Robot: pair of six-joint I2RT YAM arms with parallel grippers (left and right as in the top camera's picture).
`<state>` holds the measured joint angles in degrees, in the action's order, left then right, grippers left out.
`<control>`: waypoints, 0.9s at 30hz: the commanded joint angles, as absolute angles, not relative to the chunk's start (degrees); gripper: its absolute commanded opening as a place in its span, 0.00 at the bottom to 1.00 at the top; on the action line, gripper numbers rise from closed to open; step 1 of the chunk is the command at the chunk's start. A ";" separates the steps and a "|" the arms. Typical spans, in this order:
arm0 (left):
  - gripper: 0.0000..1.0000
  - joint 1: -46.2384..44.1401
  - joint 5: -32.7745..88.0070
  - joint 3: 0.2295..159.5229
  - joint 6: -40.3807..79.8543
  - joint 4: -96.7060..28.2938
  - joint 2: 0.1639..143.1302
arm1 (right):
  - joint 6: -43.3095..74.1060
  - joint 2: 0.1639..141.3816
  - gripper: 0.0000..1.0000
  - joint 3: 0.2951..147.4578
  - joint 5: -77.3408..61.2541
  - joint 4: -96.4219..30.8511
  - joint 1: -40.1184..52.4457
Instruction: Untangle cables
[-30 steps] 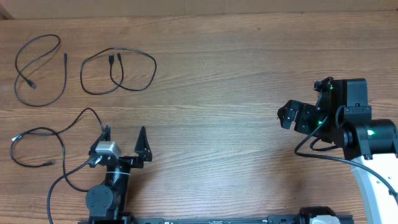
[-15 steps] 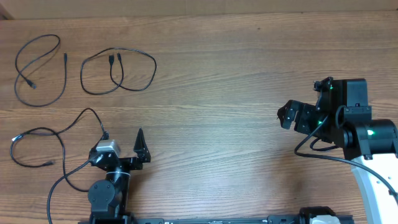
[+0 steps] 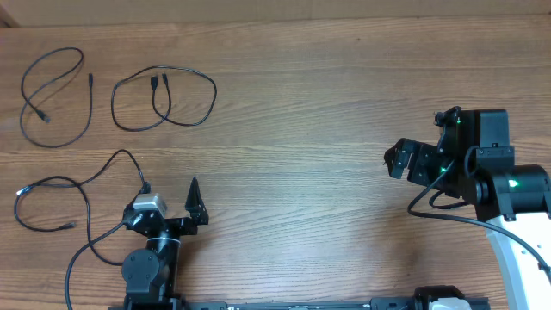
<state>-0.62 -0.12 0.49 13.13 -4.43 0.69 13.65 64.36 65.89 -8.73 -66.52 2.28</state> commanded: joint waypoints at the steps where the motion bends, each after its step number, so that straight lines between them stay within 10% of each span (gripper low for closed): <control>1: 1.00 -0.19 -0.62 0.30 11.60 -4.47 0.21 | 13.41 64.36 1.00 67.20 -8.67 -66.35 2.17; 27: 1.00 -0.19 -0.60 0.30 11.60 -4.47 0.21 | 13.63 56.97 1.00 61.41 -9.15 -60.88 2.28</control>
<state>-0.64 -0.27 0.49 13.13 -4.45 0.69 13.69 60.07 64.03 -8.80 -62.96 2.31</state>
